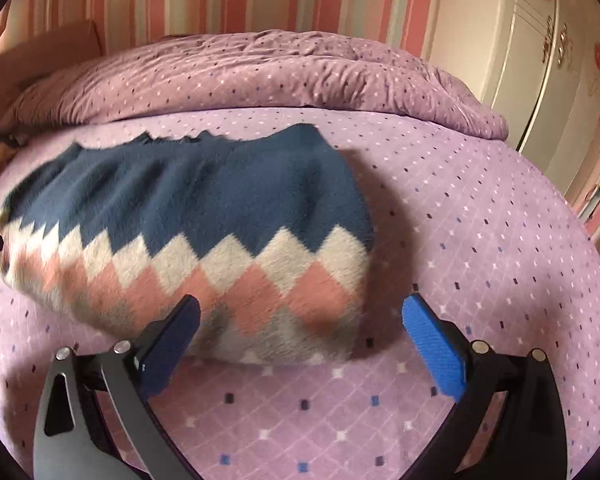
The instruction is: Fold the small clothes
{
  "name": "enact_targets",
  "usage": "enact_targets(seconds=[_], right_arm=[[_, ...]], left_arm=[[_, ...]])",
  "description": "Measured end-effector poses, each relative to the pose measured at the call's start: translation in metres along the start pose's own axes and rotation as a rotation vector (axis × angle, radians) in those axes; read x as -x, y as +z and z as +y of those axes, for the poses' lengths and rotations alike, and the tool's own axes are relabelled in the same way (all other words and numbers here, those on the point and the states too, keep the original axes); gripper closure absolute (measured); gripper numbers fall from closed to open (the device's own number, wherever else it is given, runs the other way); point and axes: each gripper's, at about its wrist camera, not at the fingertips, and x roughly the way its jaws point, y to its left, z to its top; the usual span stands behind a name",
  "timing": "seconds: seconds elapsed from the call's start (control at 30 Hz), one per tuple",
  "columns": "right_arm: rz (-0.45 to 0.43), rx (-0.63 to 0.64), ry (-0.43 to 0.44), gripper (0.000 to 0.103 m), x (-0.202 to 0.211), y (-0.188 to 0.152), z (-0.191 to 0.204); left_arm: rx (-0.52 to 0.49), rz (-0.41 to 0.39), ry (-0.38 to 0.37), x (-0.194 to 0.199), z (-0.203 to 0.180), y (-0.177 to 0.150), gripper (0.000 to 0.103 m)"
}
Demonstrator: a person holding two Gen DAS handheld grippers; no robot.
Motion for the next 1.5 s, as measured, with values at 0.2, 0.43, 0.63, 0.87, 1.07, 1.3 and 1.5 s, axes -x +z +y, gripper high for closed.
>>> enact_targets(seconds=[0.2, 0.43, 0.63, 0.87, 1.07, 1.3, 1.5], right_arm=[[0.072, -0.272, 0.229, 0.002, -0.025, 0.001, -0.058], [0.165, -0.37, 0.41, 0.002, -0.05, 0.003, -0.092], [0.261, -0.463, 0.567, 0.013, -0.081, 0.002, -0.103], [0.339, -0.471, 0.608, 0.016, -0.106, -0.01, -0.094], [0.368, -0.44, 0.647, 0.046, -0.12, -0.01, -0.079], [0.389, -0.533, 0.724, 0.041, -0.137, -0.015, -0.083], [0.334, -0.464, 0.69, 0.065, -0.125, -0.008, -0.073]], left_arm=[[-0.037, -0.006, -0.019, -0.002, -0.051, 0.012, 0.003], [-0.124, 0.039, 0.029, -0.02, -0.095, 0.004, 0.003], [-0.084, 0.12, 0.075, -0.041, -0.095, -0.004, 0.003], [-0.043, 0.122, 0.048, -0.046, -0.091, -0.007, 0.003], [-0.02, 0.117, 0.018, -0.047, -0.092, -0.004, 0.003], [-0.021, 0.12, 0.015, -0.05, -0.094, -0.004, 0.003], [-0.016, 0.122, 0.011, -0.051, -0.094, -0.004, 0.003]])
